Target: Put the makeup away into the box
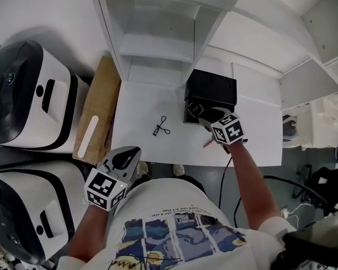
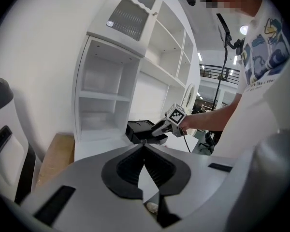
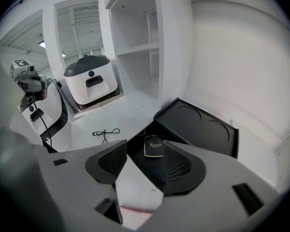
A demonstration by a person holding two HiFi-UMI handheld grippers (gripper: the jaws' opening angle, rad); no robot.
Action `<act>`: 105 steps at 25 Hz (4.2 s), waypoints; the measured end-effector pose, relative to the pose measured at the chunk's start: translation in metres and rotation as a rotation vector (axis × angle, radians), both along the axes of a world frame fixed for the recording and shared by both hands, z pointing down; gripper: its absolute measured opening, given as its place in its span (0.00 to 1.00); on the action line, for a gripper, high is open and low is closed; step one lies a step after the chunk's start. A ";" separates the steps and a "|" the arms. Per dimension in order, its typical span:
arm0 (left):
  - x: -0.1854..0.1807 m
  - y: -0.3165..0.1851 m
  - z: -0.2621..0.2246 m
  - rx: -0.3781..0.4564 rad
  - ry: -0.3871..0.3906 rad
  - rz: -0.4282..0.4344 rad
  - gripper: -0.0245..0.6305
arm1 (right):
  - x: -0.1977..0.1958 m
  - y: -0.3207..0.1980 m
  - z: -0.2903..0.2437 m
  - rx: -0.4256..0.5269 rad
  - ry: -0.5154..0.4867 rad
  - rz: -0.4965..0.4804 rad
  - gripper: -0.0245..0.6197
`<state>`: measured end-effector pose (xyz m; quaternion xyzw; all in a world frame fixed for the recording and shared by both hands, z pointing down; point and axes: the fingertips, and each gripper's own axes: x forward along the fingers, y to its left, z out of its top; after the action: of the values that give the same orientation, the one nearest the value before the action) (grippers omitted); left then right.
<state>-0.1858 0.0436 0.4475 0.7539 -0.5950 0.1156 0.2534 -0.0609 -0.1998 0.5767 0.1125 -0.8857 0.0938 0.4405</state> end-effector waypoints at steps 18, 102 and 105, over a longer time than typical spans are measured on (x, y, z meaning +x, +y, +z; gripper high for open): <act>-0.001 -0.001 0.009 0.034 0.000 0.238 0.06 | 0.044 0.150 0.003 -0.015 -0.034 0.144 0.09; 0.050 -0.004 0.011 0.015 -0.013 0.297 0.06 | 0.053 0.118 -0.023 -0.041 -0.080 0.220 0.08; 0.057 -0.015 0.010 0.013 -0.017 0.279 0.06 | 0.065 0.094 -0.023 -0.025 -0.066 0.214 0.08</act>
<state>-0.1289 0.0284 0.4578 0.8300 -0.4872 0.1522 0.2251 0.0038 -0.1060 0.5533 0.1976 -0.8815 0.1551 0.3999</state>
